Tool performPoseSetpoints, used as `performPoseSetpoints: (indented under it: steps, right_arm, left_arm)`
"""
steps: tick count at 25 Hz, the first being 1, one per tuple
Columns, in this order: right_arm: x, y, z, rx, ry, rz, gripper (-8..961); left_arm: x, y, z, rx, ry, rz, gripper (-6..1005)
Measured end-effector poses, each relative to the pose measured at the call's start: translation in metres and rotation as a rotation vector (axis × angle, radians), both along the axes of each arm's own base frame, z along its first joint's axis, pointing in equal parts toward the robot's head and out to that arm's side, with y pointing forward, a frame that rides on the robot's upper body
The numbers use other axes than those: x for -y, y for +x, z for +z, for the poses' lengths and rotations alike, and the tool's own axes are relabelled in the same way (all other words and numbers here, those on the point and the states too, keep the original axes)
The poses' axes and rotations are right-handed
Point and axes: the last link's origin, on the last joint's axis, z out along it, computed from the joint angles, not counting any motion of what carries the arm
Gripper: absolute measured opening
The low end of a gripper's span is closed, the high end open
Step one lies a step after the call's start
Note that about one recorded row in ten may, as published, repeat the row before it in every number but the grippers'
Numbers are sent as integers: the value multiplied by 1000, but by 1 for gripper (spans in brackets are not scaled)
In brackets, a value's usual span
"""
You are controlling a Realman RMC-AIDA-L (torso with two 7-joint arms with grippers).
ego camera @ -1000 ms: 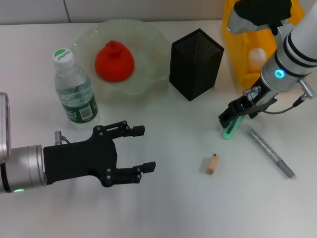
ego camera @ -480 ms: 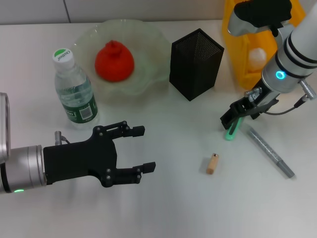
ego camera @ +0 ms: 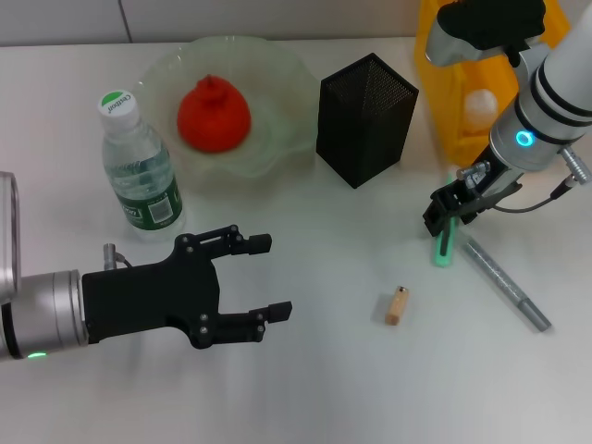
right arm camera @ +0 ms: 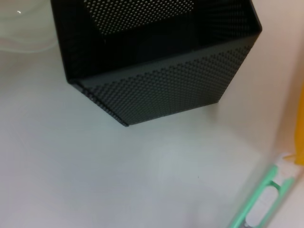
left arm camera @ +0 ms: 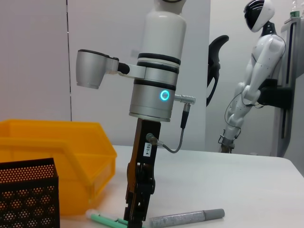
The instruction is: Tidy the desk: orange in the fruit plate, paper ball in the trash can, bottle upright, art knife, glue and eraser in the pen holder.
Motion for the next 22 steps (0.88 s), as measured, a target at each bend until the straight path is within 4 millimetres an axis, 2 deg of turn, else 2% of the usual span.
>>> performPoseSetpoints:
  steps: [4,6,17,22]
  right_arm:
    - [0,0,0,0,1,1,610]
    - [0,0,0,0,1,1,419]
    - [-1,1,0,-1,4,4,393]
    - [0,2,0,-1,3,3,235]
  left_arm:
    - [-1,1,0,1,1,-2,798]
    - [-1,1,0,2,1,-2,798]
    - [-1,2,0,5,2,-3,798]
    - [0,2,0,10,-2,-5,798]
